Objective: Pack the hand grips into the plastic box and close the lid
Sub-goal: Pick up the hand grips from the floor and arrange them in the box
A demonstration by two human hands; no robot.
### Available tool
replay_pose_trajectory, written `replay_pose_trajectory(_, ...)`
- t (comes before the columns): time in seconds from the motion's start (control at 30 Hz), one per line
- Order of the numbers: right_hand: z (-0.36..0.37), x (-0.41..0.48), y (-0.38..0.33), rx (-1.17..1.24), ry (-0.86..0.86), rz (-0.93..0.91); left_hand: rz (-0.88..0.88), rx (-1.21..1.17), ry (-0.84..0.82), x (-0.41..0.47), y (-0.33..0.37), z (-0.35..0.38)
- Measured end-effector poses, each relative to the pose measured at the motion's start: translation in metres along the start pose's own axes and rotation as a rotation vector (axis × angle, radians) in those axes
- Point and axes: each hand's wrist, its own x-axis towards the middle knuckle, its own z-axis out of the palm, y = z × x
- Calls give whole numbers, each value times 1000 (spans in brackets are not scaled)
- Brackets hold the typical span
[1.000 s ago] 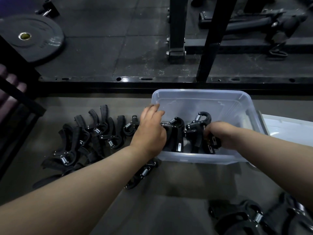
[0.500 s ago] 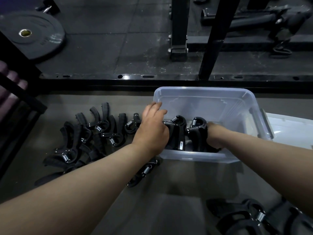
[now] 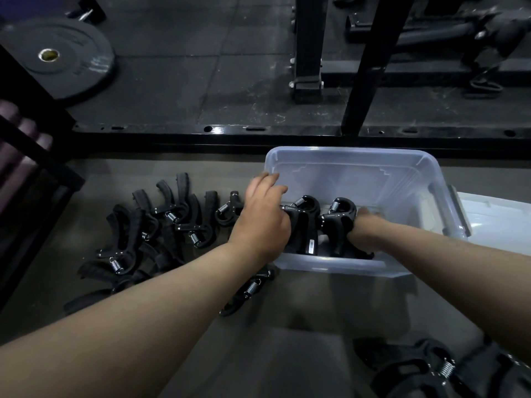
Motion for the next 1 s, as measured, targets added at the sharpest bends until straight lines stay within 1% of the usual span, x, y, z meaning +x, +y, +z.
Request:
replay_pose_trajectory(0.07, -7, -6, -7, 39, 100, -30, -16, 11, 9, -2, 2, -2)
replay_pose_trajectory(0.1, -11, -11, -13, 93, 162, -105, -27, 29, 30, -3, 2, -3)
replay_pose_trajectory(0.17, -17, -23, -32, 249, 258, -327, -69, 32, 76, -3, 1, -5)
replay_pose_trajectory(0.23, -22, -41, -57, 352, 342, -524, -199, -72, 63, -2, -2, -5)
replay_pose_trajectory(0.3, -23, -56, -86, 367, 371, -656, -301, -179, 32, 0, -10, -5)
replay_pose_trajectory(0.37, -16, -65, -112, 348, 388, -732, -322, -175, 11, -5, -21, -7)
replay_pose_trajectory(0.43, -3, -69, -132, 357, 416, -715, -313, -110, 17, -17, -35, -12)
replay_pose_trajectory(0.5, 9, -71, -145, 328, 436, -658, -347, -43, -1, -30, -55, -17)
replay_pose_trajectory(0.57, 15, -71, -149, 286, 456, -637, -428, 69, -64, -40, -81, -22)
replay_pose_trajectory(0.67, 15, -66, -145, 251, 448, -712, -594, 275, -175, -51, -114, -32)
replay_pose_trajectory(0.77, 14, -64, -141, 244, 433, -746, -785, 398, -245, -62, -134, -45)
replay_pose_trajectory(0.83, 13, -65, -141, 244, 429, -732, -911, 416, -330, -69, -147, -54)
replay_pose_trajectory(0.9, 12, -66, -144, 250, 420, -725, -987, 350, -406, -76, -159, -62)
replay_pose_trajectory(0.97, 12, -65, -146, 268, 408, -709, -973, 328, -438, -82, -164, -65)
replay_pose_trajectory(1.0, 12, -65, -147, 272, 410, -700, -948, 363, -437, -83, -163, -66)
